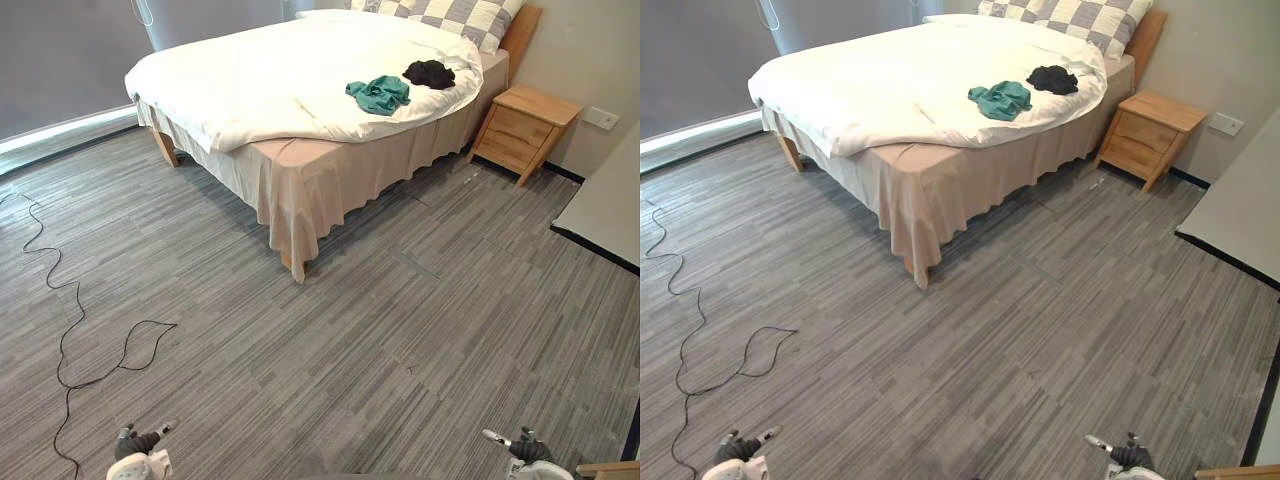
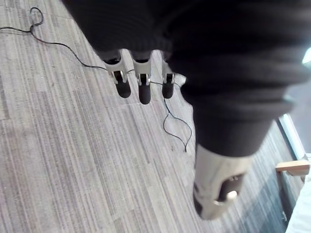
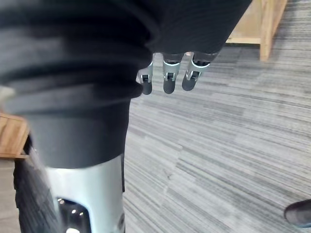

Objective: Tidy the bed and pick cloth on bed and put in laundry

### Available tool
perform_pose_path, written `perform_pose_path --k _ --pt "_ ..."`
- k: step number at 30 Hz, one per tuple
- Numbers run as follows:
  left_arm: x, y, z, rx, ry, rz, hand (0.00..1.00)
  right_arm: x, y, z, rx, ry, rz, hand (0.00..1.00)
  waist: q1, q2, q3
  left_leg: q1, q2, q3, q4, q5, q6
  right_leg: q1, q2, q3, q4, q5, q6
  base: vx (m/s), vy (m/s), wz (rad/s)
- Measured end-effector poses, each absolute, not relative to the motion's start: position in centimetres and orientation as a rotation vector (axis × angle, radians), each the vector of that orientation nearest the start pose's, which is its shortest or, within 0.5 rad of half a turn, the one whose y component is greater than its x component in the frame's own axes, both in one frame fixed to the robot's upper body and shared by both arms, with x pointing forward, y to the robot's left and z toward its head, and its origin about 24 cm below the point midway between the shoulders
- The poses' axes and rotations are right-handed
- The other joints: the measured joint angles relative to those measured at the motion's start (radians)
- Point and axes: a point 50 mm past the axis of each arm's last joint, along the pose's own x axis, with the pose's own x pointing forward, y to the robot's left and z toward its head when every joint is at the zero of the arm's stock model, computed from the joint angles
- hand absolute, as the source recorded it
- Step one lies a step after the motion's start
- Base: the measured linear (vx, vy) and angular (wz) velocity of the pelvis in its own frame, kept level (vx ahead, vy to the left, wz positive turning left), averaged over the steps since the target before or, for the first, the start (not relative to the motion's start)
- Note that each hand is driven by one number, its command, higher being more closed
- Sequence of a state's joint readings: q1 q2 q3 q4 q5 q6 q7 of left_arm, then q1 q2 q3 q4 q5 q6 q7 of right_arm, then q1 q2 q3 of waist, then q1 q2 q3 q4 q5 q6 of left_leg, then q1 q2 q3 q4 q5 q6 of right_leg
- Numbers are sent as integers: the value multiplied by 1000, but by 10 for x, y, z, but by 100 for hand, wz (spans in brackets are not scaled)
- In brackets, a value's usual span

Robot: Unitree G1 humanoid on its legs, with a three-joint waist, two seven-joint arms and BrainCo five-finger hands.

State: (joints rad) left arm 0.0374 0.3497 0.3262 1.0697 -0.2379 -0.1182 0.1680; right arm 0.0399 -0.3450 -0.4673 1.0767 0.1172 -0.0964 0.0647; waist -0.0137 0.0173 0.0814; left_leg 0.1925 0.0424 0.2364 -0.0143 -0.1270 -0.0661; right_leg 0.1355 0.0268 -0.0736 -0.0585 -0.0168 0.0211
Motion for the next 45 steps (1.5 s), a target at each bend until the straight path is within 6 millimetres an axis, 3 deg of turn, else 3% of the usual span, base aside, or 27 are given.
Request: perform_pose_path --k 12,16,36,38,40,43,45 --pt "106 320 -118 -7 853 727 0 104 -328 -116 18 871 -544 0 -4 2 -2 -1 -1 0 3 -3 -2 -8 -3 -26 26 -25 -15 -51 -48 3" --pt "104 308 -124 -50 855 718 0 103 -327 -116 16 875 -538 0 -5 13 -9 -3 -1 0 3 -3 -1 -13 -3 -29 28 -25 -15 -63 -41 2" --pt "95 287 -135 -67 903 654 0 103 -307 -127 26 937 -472 0 -5 8 -9 -13 1 20 7 -8 9 -36 3 -2 31 -20 -24 -24 -29 -3" --pt "100 280 -137 -74 901 631 0 111 -303 -126 27 927 -454 0 -1 11 10 -55 5 38 46 -21 27 -108 2 13 118 -51 -27 -72 -18 -30" --pt "111 276 -135 -69 876 604 0 123 -295 -126 37 909 -429 0 -1 -2 53 -108 5 56 117 -43 39 -197 -12 25 264 -104 -22 -110 -21 -26" --pt "125 273 -131 -60 841 577 0 125 -279 -132 48 924 -394 0 3 -21 114 -115 0 77 177 -69 51 -311 -53 -8 523 -166 55 -103 -13 -15" --pt "121 275 -131 -49 842 597 0 118 -268 -138 67 949 -381 0 3 -29 126 -76 -2 84 178 -82 55 -378 -99 -73 723 -174 93 -37 -28 -12"
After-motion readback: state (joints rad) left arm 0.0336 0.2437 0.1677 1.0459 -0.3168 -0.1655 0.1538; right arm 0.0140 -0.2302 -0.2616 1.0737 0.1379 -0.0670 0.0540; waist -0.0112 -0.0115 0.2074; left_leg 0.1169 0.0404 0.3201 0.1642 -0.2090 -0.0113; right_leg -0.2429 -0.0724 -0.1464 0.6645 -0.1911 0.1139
